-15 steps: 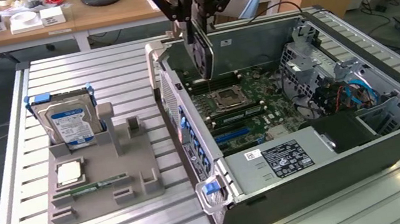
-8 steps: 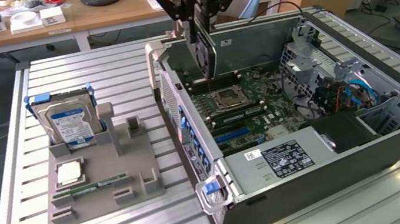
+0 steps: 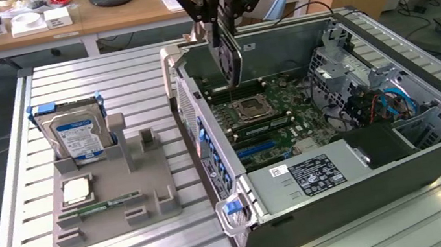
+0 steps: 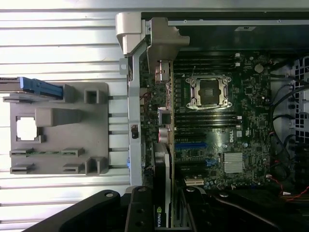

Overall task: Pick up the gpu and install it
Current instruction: 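Pick up the gpu and move the gpu toward the slot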

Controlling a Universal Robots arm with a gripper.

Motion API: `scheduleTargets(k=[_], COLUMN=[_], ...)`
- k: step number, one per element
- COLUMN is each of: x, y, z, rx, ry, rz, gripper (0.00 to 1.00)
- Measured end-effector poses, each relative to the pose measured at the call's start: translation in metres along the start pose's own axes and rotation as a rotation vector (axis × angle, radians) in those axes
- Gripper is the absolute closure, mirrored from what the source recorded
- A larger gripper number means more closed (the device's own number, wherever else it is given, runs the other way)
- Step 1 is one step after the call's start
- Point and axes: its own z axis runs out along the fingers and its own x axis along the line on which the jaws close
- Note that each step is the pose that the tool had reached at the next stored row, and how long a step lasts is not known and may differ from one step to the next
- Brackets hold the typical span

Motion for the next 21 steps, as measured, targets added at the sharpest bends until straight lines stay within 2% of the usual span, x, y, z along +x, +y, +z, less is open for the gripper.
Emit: scheduleTargets(k=[7, 21], x=[-0.0044, -0.0059], y=[0.0003, 0.0003], z=[0.0001, 0.0002], rx=[0.0, -0.0001], ry=[-0.0001, 0.0], rz=[0.0, 0.0], gripper=[0.73, 0.73])
